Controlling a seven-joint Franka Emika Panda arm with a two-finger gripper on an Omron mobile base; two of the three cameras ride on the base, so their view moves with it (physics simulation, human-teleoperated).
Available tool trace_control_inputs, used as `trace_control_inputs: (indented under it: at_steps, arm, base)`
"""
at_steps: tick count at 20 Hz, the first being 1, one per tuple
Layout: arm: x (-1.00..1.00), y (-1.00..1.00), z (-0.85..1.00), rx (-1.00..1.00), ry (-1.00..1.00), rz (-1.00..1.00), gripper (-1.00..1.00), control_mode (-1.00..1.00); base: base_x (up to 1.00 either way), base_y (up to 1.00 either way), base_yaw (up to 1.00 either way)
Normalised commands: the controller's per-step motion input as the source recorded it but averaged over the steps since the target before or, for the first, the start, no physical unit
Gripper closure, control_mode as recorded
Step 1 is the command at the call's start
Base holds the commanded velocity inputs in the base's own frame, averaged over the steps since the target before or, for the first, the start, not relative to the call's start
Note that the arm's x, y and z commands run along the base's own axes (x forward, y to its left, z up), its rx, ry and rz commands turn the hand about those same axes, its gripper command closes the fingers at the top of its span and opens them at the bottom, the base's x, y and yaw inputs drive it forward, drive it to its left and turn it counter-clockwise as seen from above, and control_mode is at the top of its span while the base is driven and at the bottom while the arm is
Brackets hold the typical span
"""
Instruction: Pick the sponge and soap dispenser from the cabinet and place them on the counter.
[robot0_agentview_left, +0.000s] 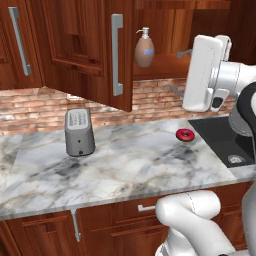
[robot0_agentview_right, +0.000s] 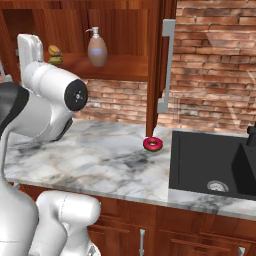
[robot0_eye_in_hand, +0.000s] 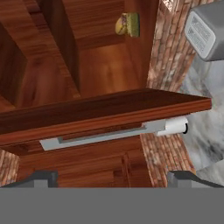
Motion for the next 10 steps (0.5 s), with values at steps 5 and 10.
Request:
trace_control_inputs:
  at_steps: [5,10]
  arm:
    - [0.23,0.12,0.00,-0.01,0.00,0.06,-1.00,-1.00]
    - [0.19,0.01,0.00,-0.01,0.00,0.06,-1.00,-1.00]
  base:
    - [0.00,0.00,0.00]
    - [0.00,0.00,0.00]
